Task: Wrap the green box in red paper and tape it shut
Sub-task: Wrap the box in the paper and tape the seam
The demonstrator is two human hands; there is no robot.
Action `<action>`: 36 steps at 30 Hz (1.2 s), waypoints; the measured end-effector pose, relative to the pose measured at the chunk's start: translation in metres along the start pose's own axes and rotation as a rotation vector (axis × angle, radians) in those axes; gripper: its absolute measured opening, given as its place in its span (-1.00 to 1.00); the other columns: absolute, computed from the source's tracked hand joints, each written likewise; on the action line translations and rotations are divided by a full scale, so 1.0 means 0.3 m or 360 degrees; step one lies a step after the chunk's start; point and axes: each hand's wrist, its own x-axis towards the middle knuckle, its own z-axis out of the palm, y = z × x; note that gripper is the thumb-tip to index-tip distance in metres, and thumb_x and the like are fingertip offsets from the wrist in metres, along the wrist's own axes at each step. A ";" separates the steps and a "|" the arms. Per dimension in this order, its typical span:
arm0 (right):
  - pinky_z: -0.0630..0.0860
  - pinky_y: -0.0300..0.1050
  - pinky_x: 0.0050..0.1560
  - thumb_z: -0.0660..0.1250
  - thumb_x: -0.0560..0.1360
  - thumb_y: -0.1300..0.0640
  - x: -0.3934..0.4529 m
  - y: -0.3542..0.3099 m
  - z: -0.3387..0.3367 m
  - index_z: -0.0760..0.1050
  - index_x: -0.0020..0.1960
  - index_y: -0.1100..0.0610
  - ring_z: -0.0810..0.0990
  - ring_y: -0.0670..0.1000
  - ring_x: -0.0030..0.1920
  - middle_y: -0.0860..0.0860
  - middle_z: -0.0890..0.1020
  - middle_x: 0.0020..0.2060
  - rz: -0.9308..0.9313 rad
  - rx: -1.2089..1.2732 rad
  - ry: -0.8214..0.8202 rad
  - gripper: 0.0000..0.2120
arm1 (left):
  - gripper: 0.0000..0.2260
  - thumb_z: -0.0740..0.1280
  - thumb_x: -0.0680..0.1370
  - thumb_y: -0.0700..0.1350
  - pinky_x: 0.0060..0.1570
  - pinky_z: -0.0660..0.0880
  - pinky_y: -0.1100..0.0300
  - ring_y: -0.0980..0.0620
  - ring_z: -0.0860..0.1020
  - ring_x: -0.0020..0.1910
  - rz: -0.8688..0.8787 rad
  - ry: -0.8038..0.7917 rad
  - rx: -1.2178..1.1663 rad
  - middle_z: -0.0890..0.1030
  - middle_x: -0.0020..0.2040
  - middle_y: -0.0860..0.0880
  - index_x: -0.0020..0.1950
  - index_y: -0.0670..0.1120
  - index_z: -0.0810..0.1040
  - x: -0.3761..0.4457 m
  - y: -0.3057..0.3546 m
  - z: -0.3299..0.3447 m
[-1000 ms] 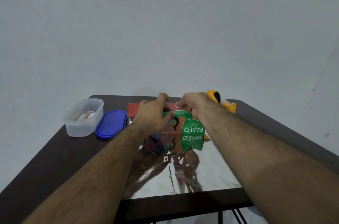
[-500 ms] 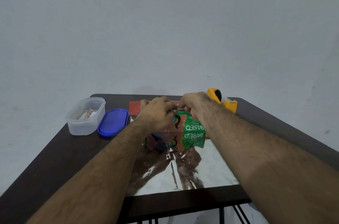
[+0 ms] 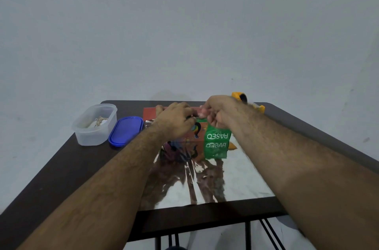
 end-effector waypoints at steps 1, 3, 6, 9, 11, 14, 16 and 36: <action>0.36 -0.28 -0.31 0.28 0.62 0.35 -0.018 -0.006 -0.005 0.56 -0.15 0.21 0.35 -0.10 -0.46 0.03 0.55 -0.33 -0.0015 0.0028 -0.0016 -0.80 | -0.64 0.14 0.69 0.11 0.32 0.20 -0.17 0.09 0.41 0.38 0.0003 0.0001 0.0006 0.52 0.32 0.16 0.43 0.18 0.55 -0.001 0.001 -0.002; 0.36 -0.28 -0.42 0.30 0.65 0.31 -0.038 -0.014 -0.019 0.56 -0.11 0.23 0.39 -0.10 -0.49 0.04 0.60 -0.34 -0.0039 0.0021 -0.0004 -0.83 | -0.65 0.14 0.69 0.10 0.34 0.20 -0.17 0.09 0.41 0.38 0.0005 0.0002 0.0011 0.52 0.33 0.16 0.43 0.16 0.55 -0.003 0.003 -0.003; 0.38 -0.28 -0.48 0.32 0.62 0.34 -0.052 -0.014 -0.049 0.57 -0.05 0.23 0.41 -0.10 -0.47 0.06 0.66 -0.20 -0.0076 0.0015 0.0050 -0.90 | -0.66 0.14 0.68 0.11 0.32 0.19 -0.16 0.10 0.41 0.36 0.0017 0.0017 0.0004 0.52 0.32 0.17 0.40 0.18 0.56 -0.004 -0.002 0.000; 0.41 -0.26 -0.46 0.37 0.56 0.37 -0.048 0.015 -0.083 0.64 0.00 0.24 0.49 -0.06 -0.43 0.07 0.71 -0.26 -0.0388 0.0011 0.0170 -0.89 | -0.67 0.14 0.69 0.12 0.31 0.17 -0.14 0.12 0.41 0.35 0.0024 0.0033 -0.0016 0.52 0.30 0.18 0.38 0.19 0.57 -0.004 -0.006 0.006; 0.50 -0.18 -0.35 0.41 0.49 0.39 -0.030 0.042 -0.102 0.71 0.00 0.14 0.63 0.01 -0.27 0.03 0.72 -0.22 -0.0803 -0.0392 0.0310 -0.80 | -0.67 0.14 0.69 0.12 0.32 0.18 -0.14 0.12 0.42 0.35 0.0026 0.0047 -0.0015 0.53 0.31 0.19 0.38 0.19 0.56 -0.005 -0.007 0.006; 0.63 -0.13 0.03 0.42 0.41 0.35 0.000 0.068 -0.101 0.72 0.14 -0.07 0.62 0.00 0.21 -0.06 0.66 0.21 -0.1136 -0.1288 0.0264 -0.57 | -0.66 0.14 0.69 0.12 0.30 0.18 -0.13 0.12 0.41 0.34 0.0032 0.0047 0.0001 0.52 0.32 0.18 0.40 0.18 0.55 -0.005 -0.004 0.006; 0.59 0.00 0.19 0.46 0.39 0.22 0.005 0.068 -0.095 0.67 0.25 -0.19 0.47 0.01 0.33 -0.13 0.49 0.35 -0.1129 -0.1623 0.0195 -0.50 | -0.66 0.14 0.69 0.10 0.29 0.18 -0.11 0.12 0.41 0.33 0.0028 0.0049 -0.0002 0.51 0.32 0.17 0.42 0.18 0.54 -0.004 -0.004 0.005; 0.42 0.26 0.40 0.27 0.40 -0.31 0.094 0.188 -0.134 0.56 0.41 0.01 0.45 0.07 0.42 -0.05 0.55 0.39 -0.1888 -0.1870 0.0379 -0.33 | -0.72 0.29 0.62 0.11 0.33 0.25 -0.13 0.11 0.54 0.15 0.0108 0.0277 -0.0207 0.61 0.13 0.18 0.30 0.09 0.54 -0.021 -0.039 0.022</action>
